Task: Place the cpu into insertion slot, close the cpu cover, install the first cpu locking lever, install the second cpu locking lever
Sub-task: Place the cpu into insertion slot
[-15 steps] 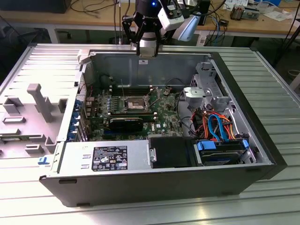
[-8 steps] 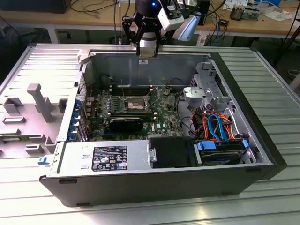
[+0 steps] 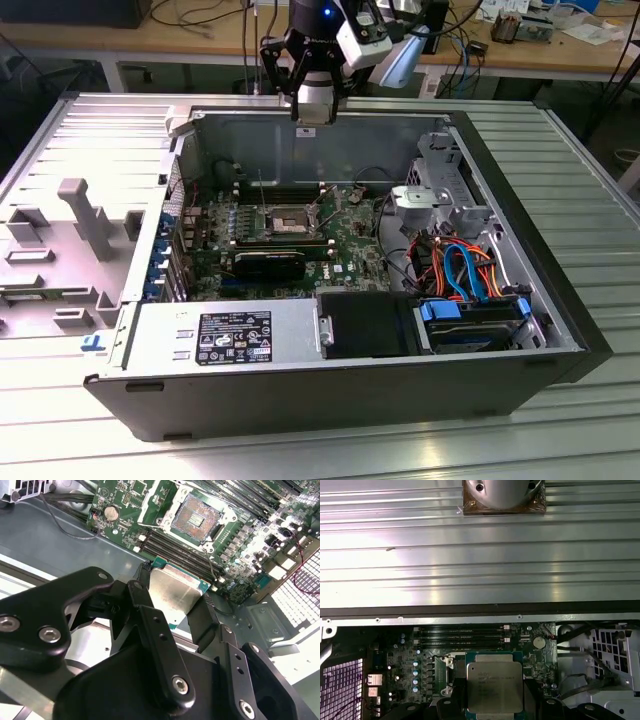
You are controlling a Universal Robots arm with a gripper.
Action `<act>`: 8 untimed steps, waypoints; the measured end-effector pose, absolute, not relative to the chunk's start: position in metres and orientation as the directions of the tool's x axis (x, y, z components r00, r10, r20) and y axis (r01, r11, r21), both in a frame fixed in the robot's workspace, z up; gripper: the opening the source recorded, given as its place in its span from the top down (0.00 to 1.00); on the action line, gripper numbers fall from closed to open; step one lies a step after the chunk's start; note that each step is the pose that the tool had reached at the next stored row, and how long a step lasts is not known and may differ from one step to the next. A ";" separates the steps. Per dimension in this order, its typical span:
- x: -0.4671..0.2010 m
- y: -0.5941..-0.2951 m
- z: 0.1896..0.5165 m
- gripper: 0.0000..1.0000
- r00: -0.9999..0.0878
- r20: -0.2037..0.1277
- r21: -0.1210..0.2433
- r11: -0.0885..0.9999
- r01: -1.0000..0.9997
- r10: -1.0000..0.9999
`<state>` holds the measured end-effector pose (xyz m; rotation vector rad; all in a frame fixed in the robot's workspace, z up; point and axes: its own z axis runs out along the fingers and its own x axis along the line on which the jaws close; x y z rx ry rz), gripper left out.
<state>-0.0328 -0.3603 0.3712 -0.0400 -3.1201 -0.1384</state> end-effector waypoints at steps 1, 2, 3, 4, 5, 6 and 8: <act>-0.033 -0.360 0.371 0.46 -1.000 0.019 0.088 0.996 0.026 0.025; -0.033 -0.361 0.371 0.46 -1.000 0.019 0.088 0.996 0.026 0.025; -0.033 -0.361 0.371 0.46 -1.000 0.019 0.088 0.996 0.026 0.025; -0.033 -0.361 0.371 0.46 -1.000 0.019 0.088 0.996 0.026 0.025; -0.033 -0.361 0.370 0.46 -1.000 0.019 0.088 0.996 0.026 0.025; -0.033 -0.361 0.370 0.46 -1.000 0.019 0.088 0.996 0.026 0.025; -0.033 -0.362 0.370 0.46 -1.000 0.019 0.088 0.996 0.026 0.025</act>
